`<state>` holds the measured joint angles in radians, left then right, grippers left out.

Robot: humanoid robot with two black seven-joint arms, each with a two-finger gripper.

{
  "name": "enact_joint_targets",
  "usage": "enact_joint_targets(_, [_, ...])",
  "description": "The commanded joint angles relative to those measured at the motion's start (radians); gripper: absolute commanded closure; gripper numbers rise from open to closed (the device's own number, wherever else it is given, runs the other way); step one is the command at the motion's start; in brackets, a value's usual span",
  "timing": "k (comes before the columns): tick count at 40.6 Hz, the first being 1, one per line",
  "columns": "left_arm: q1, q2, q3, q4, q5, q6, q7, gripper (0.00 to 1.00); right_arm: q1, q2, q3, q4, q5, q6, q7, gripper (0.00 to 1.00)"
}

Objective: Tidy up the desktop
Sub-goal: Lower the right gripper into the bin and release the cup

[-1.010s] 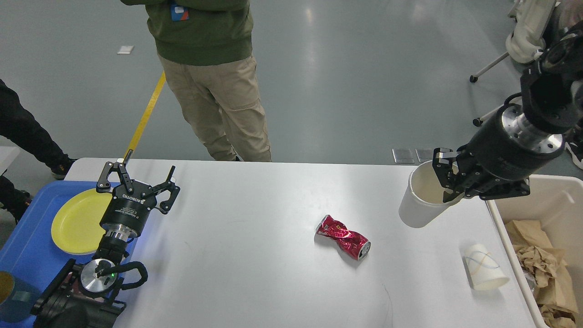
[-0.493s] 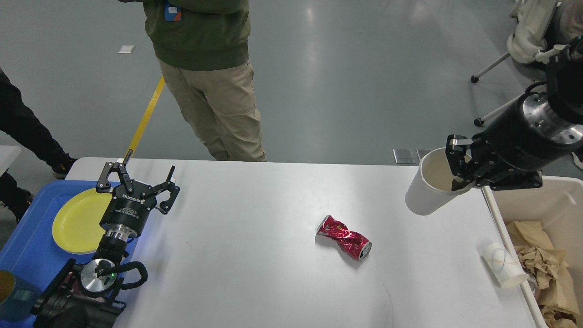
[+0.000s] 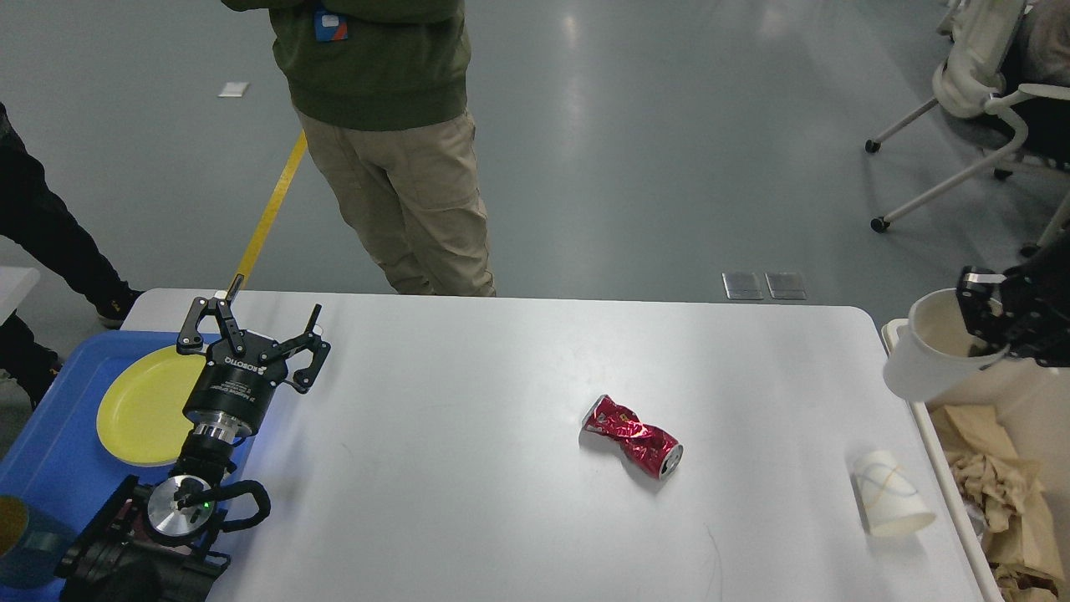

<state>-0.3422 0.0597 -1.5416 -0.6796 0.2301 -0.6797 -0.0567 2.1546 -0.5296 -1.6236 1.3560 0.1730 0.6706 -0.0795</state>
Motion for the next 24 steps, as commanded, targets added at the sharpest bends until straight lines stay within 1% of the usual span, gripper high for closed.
enact_joint_targets(1, [0.000,0.000,0.000,0.000,0.000,0.000,0.000,0.04,-0.228,-0.099,0.022,-0.185,-0.009,-0.029,0.001,1.00])
enact_joint_targets(4, [0.000,0.000,0.000,0.000,0.000,0.000,0.000,0.04,-0.347,-0.130,0.060,-0.259,-0.009,-0.081,0.001,1.00])
enact_joint_targets(8, [0.000,0.000,0.000,0.000,0.000,0.000,0.000,0.04,-0.511,-0.167,0.140,-0.340,-0.010,-0.186,0.001,1.00])
enact_joint_targets(14, [0.000,0.000,0.000,0.000,0.000,0.002,0.000,0.04,-0.771,-0.173,0.278,-0.474,0.002,-0.374,0.001,1.00])
enact_joint_targets(15, [0.000,0.000,0.000,0.000,0.000,0.000,0.000,0.04,-0.851,-0.173,0.333,-0.495,0.002,-0.438,0.001,1.00])
enact_joint_targets(17, [0.000,0.000,0.000,0.000,0.000,0.000,0.000,0.04,-0.935,-0.173,0.381,-0.520,0.002,-0.502,0.001,1.00])
enact_joint_targets(20, [0.000,0.000,0.000,0.000,0.000,0.000,0.000,0.04,-1.041,-0.167,0.444,-0.566,0.002,-0.555,0.003,1.00])
enact_joint_targets(24, [0.000,0.000,0.000,0.000,0.000,0.000,0.000,0.04,-1.159,-0.144,0.499,-0.656,0.000,-0.592,0.001,1.00])
